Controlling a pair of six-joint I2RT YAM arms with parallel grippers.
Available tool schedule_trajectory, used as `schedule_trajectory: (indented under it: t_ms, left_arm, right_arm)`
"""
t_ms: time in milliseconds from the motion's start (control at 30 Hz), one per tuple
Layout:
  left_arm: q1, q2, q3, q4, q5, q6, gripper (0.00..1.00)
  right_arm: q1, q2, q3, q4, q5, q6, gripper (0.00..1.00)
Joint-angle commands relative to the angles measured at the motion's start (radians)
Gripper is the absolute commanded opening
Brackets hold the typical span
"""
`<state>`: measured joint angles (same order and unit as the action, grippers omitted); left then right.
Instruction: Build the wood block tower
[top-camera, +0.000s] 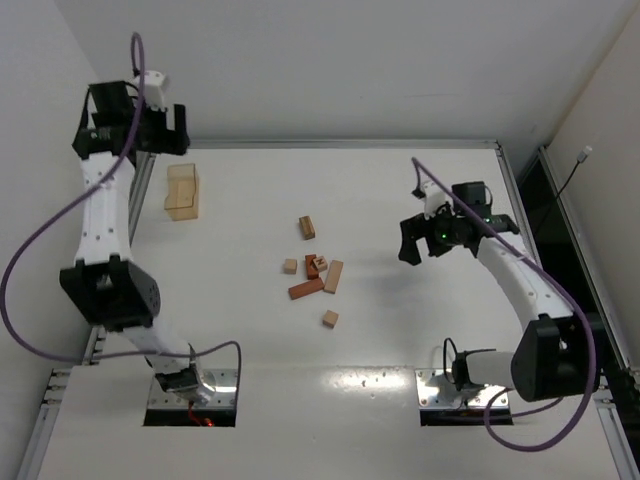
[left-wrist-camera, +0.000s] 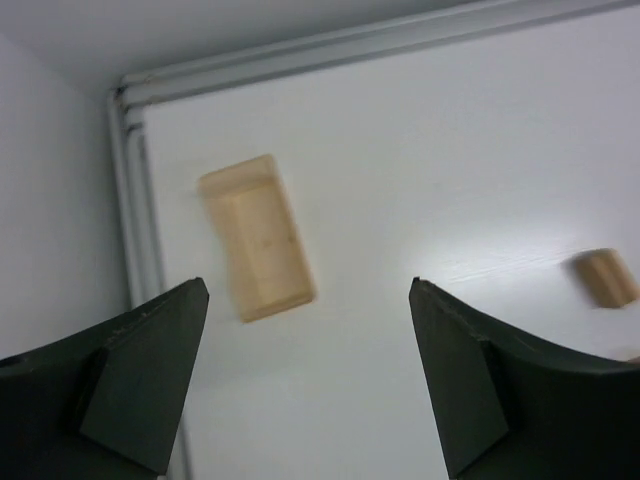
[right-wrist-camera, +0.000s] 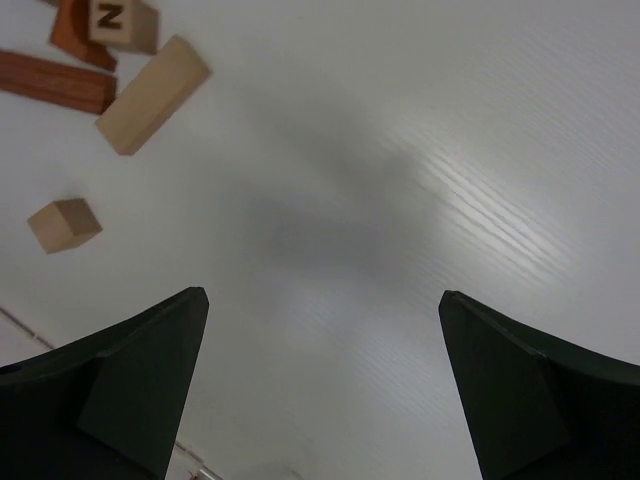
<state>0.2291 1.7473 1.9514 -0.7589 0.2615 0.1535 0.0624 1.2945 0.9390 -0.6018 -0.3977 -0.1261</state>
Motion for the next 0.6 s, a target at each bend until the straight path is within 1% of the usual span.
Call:
schedule_trajectory:
  t_ms: [0, 33, 67, 100, 133, 200, 267, 300, 433, 467, 500, 567]
  left_arm:
    - [-0.127, -0.208, -0.324, 0.094, 0.074, -0.034, 0.79]
    - [-0.154, -0.307, -0.383, 0.107, 0.074, -0.034, 0.8]
    - [-0.181, -0.343, -0.429, 0.107, 0.061, -0.034, 0.8]
    - [-0.203, -0.373, -0.498, 0.116, 0.061, -0.034, 0.82]
    - [-0.229, -0.393, -0.52, 0.116, 0.061, -0.049, 0.83]
    - [-0.238, -0.405, -0.564, 0.107, 0.061, -0.071, 0.84]
    - [-0.238, -0.405, -0.574, 0.07, 0.07, -0.094, 0.84]
    - [-0.238, -0.405, -0.591, 0.07, 0.07, -0.106, 0.85]
    - [-0.238, -0.414, -0.647, 0.081, 0.07, -0.135, 0.85]
    - [-0.238, -0.414, -0.657, 0.092, 0.07, -0.135, 0.85]
    - [-0.238, -0.414, -0.657, 0.092, 0.059, -0.144, 0.85]
    - [-0.238, -0.424, -0.678, 0.092, 0.047, -0.153, 0.85]
  right_arm:
    - [0.184, -0.011, 0.017, 0.017, 0.064, -0.078, 0.98]
    - [0.238, 0.009, 0.029, 0.017, 0.091, -0.095, 0.98]
    - [0.335, 0.02, 0.029, 0.008, 0.138, -0.127, 0.98]
    - [0.379, 0.032, 0.04, 0.008, 0.161, -0.144, 0.98]
    - [0.416, 0.045, 0.04, 0.017, 0.18, -0.161, 0.98]
    - [0.48, 0.09, 0.04, 0.051, 0.214, -0.185, 0.99]
    - [0.501, 0.141, 0.084, 0.051, 0.203, -0.185, 0.99]
    - [0.511, 0.197, 0.102, 0.051, 0.203, -0.185, 0.99]
    - [0.531, 0.301, 0.167, 0.08, 0.188, -0.143, 0.99]
    - [0.531, 0.316, 0.167, 0.091, 0.197, -0.124, 0.99]
    - [0.531, 0.336, 0.185, 0.091, 0.197, -0.062, 0.99]
    - [0.531, 0.394, 0.24, 0.067, 0.186, 0.014, 0.99]
